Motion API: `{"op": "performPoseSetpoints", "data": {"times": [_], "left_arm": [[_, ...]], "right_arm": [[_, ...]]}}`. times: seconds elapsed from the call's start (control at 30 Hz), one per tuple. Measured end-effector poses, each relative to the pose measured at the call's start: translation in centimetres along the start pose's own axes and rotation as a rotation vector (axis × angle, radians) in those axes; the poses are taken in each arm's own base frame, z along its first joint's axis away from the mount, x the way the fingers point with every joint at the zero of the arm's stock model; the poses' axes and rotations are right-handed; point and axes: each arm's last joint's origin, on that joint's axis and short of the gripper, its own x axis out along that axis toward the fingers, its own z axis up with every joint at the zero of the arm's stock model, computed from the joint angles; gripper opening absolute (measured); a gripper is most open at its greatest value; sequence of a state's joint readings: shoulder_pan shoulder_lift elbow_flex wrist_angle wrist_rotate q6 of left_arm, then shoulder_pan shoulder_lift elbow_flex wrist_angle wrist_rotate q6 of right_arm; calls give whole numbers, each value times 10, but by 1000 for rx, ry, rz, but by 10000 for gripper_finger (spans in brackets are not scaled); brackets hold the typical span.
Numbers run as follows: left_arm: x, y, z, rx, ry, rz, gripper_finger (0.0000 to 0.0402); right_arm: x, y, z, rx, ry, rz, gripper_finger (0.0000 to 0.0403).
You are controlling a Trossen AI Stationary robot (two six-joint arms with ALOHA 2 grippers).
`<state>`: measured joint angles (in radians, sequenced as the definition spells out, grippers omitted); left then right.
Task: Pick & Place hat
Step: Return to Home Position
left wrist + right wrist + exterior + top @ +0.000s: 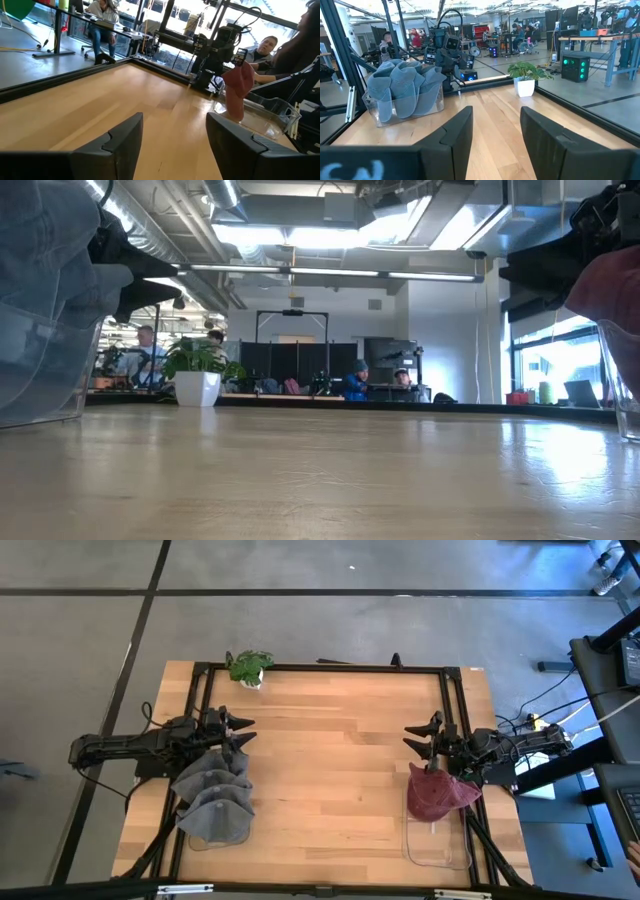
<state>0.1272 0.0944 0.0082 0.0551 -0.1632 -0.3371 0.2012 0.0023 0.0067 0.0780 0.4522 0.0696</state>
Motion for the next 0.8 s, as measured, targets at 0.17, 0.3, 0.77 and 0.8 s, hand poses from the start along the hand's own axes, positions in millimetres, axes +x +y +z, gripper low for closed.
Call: {"op": "performPoseSetpoints", "data": {"times": [0.17,0.3,0.77,0.8], "left_arm": [[0,0,0,0,0,0,214],[0,0,0,0,0,0,216],[0,0,0,0,0,0,215],[0,0,0,0,0,0,214]], "right_arm": [[0,0,0,0,0,0,165],[0,0,0,0,0,0,165],[0,0,0,0,0,0,165],[0,0,0,0,0,0,165]]}}
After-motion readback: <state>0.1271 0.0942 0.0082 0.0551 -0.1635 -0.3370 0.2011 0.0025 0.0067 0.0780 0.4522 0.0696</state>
